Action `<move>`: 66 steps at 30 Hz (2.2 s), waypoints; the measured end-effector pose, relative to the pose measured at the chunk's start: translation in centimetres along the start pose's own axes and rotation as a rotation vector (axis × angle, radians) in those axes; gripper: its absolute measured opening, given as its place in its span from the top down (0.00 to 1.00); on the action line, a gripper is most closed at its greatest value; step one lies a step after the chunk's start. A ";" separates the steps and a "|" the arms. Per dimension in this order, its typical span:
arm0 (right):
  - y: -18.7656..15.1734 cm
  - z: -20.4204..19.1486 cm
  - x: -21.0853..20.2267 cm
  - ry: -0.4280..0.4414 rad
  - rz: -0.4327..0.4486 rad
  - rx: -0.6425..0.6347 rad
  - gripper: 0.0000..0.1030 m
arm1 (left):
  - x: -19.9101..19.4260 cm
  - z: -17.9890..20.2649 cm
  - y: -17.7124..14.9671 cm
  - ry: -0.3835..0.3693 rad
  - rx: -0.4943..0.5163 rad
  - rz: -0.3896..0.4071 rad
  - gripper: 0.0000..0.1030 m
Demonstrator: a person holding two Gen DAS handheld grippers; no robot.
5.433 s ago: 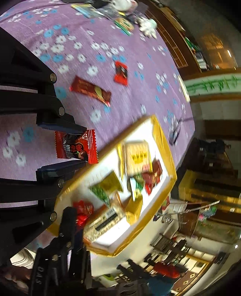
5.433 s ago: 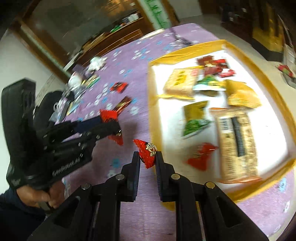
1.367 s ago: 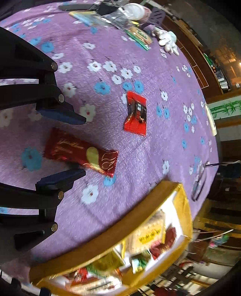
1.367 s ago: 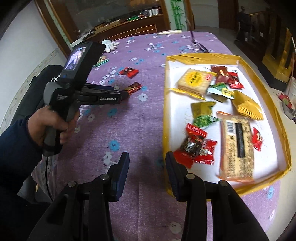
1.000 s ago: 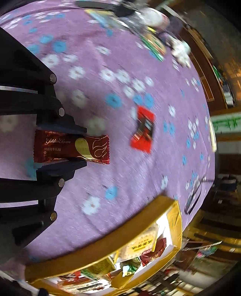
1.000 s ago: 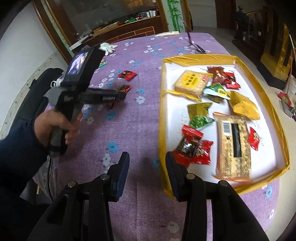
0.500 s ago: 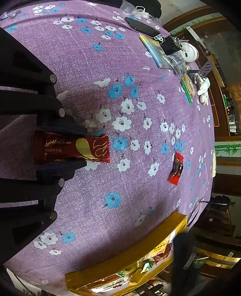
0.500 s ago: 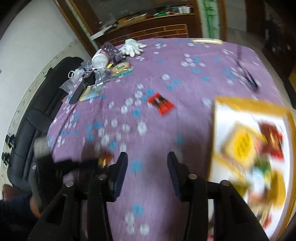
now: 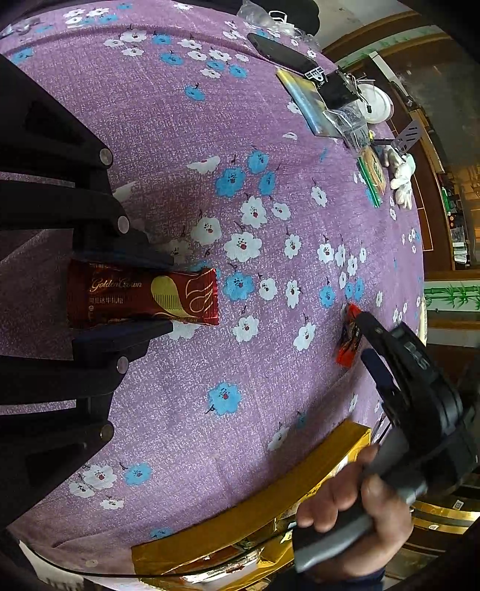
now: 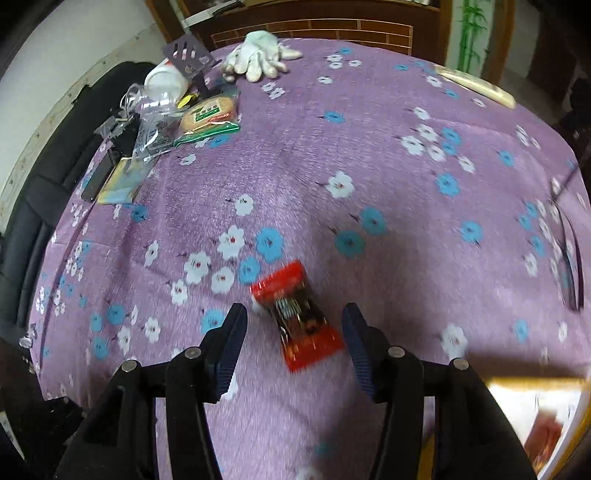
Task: Organize snacks
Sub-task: 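Grasp the red candy packet with right gripper while left holds the bar, then carry the dark red bar and red candy packet over the white tray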
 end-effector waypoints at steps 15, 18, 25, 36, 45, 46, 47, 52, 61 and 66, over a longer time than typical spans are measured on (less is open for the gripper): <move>-10.7 -3.4 -3.2 -0.032 0.032 0.197 0.76 | -0.1 0.1 0.2 -0.025 0.025 0.025 0.72; -16.0 -5.8 -4.3 -0.050 0.047 0.227 0.76 | -0.1 0.2 0.3 -0.037 0.036 0.019 0.73; -22.4 -8.6 -7.0 -0.053 0.155 0.312 0.76 | -0.8 2.5 0.1 -0.130 0.066 0.001 0.74; -23.9 -7.0 -10.4 -0.037 0.224 0.316 0.75 | -3.3 5.2 1.2 -0.137 0.032 0.025 0.74; -23.6 -6.2 -12.0 0.048 0.237 0.224 0.75 | -5.3 7.0 2.1 -0.068 -0.019 0.042 0.74; -23.6 -6.0 -12.3 0.058 0.242 0.209 0.75 | -5.7 7.2 2.3 -0.059 -0.024 0.048 0.74; -23.6 -5.8 -12.6 0.064 0.247 0.200 0.76 | -6.0 7.5 2.4 -0.054 -0.030 0.052 0.74; -24.1 -4.0 -14.3 0.101 0.277 0.191 0.75 | -7.5 9.3 3.1 -0.019 -0.033 0.069 0.74; -26.1 -1.2 -16.2 0.164 0.322 0.252 0.75 | -10.1 12.0 3.9 0.013 0.010 0.092 0.74; -27.0 0.5 -17.5 0.138 0.371 0.321 0.75 | -10.6 14.1 5.3 -0.042 0.065 0.129 0.74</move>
Point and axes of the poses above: each gripper's, at about its wrist camera, not at the fingertips, and x roughly the way its jaws point, z to its right, y to its top, the point moved 9 cm from there along x, roughly the way its jaws point, and after that the axes turned 12 degrees about y, right-handed, at the moved point
